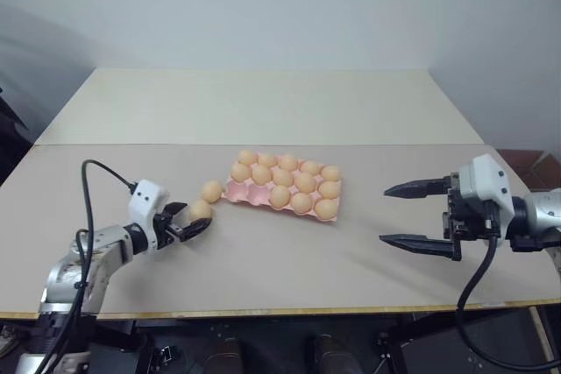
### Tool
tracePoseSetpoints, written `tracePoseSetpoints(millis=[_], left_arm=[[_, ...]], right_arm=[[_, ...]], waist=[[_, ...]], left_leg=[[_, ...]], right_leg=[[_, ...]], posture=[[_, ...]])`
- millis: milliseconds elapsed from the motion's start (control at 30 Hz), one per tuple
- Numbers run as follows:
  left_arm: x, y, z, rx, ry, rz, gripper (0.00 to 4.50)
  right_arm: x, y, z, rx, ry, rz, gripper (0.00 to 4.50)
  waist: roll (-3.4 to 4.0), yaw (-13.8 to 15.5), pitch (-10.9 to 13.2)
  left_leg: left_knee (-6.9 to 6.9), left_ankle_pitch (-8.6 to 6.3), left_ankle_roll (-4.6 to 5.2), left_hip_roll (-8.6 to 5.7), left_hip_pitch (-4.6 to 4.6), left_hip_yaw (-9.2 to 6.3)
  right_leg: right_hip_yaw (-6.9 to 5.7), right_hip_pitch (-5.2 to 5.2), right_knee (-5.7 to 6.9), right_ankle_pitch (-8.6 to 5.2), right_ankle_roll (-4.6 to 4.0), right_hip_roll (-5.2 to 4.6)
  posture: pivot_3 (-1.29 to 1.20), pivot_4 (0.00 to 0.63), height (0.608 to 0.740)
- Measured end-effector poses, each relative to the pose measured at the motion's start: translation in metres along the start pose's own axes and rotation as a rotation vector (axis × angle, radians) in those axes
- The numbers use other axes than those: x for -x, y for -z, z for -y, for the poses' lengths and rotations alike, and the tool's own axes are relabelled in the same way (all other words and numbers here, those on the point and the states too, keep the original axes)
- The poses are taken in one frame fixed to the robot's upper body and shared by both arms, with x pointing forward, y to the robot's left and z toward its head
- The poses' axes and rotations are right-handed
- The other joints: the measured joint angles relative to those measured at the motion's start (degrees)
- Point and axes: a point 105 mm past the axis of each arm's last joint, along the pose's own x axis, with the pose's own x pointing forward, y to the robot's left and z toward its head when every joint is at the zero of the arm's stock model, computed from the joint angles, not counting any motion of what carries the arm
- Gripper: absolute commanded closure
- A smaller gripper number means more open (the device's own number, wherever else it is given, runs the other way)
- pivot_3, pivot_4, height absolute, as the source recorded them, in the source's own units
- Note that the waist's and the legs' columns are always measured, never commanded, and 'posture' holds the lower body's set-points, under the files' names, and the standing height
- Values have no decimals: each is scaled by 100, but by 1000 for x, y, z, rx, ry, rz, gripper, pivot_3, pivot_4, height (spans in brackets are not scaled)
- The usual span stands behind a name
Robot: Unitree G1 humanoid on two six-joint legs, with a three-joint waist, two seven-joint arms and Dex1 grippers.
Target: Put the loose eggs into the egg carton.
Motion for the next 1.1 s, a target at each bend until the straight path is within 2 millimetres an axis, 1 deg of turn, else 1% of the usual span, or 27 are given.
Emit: tracePoseSetpoints(millis=[167, 200, 300, 467, 533, 600, 700, 767, 833, 900, 967, 1033, 1100], left_arm=[[0, -1, -3, 9, -24, -1, 2558], [1, -1, -3, 10, -25, -2, 2789], [8, -3, -5, -11, -29, -12, 2789], [47, -8, -13, -54, -51, -10, 2789], [56, -18, -6, -72, 0, 29, 2789], [56, -29, 6, -96, 72, 71, 2789], [45, -54, 20, -160, 152, 142, 2789], [29, -74, 34, -195, 214, 207, 2789], [10, -87, 48, -216, 285, 249, 2789], [-11, -92, 61, -234, 353, 250, 2789], [-30, -93, 70, -248, 395, 229, 2789], [-46, -91, 74, -262, 424, 195, 2789], [-56, -88, 78, -290, 439, 155, 2789]], right_arm=[[-1, 0, 0, -1, 11, 0, 0], [-1, 0, 0, 0, 13, 0, 0], [-1, 0, 0, 3, 20, 0, 0], [-1, 3, -1, -12, 34, -6, 0], [-1, 4, 0, -13, 41, -7, 0], [-1, 4, 0, -12, 42, -6, 0], [-1, 1, 1, 3, 47, 0, 0], [-2, -1, 4, 15, 51, 7, 0], [-3, -3, 5, 21, 53, 10, 0], [-4, -2, 6, 18, 54, 10, 0], [-5, -1, 6, 16, 51, 9, 0], [-5, -1, 6, 15, 53, 9, 0], [-5, -1, 5, 17, 55, 8, 0]], waist=[[-2, 3, 0], [-2, 3, 0], [-3, -12, 0], [-3, -46, 0], [-3, -30, 0], [-4, 26, -1], [-5, 98, -1], [-5, 122, -2], [-9, 126, -4], [-11, 123, -5], [-12, 115, -4], [-12, 71, -4], [-12, 27, -4]], left_leg=[[0, 0, 0, 0, 1, 0], [0, 0, 0, 0, 1, 0], [0, 0, 0, 1, 1, 0], [-1, 0, 0, 3, 1, 0], [0, 0, 0, 2, 2, 1], [0, 0, -1, -2, 6, 1], [1, 0, -1, -3, 7, 1], [2, 0, 0, -6, 6, 1], [2, 0, 0, -7, 6, 1], [2, 0, 1, -8, 5, 1], [2, 0, 1, -8, 3, 0], [3, -1, 3, -6, 3, -2], [3, -1, 3, -5, 4, -4]], right_leg=[[0, 0, 0, 1, -1, 0], [0, 0, -1, 1, -1, 0], [1, -1, -2, 1, -1, 0], [1, -4, -1, -2, -5, 0], [1, -3, 0, -18, -34, -3], [-6, 4, 0, -18, -36, -8], [-8, 9, -3, -18, -36, -9], [-6, 14, -7, -15, -30, -8], [-4, 22, -12, 2, -1, -5], [-3, 23, -17, 5, 3, -3], [-2, 23, -19, 6, 4, -1], [1, 23, -18, 7, 5, 2], [1, 23, -16, 7, 5, 4]], posture=[[0, 150, 740], [0, 150, 740], [0, 150, 740], [0, 150, 740], [0, 150, 740], [0, 150, 740], [0, 150, 740], [0, 150, 740], [0, 150, 740], [0, 150, 740], [0, 150, 740], [0, 150, 740], [0, 150, 740]])
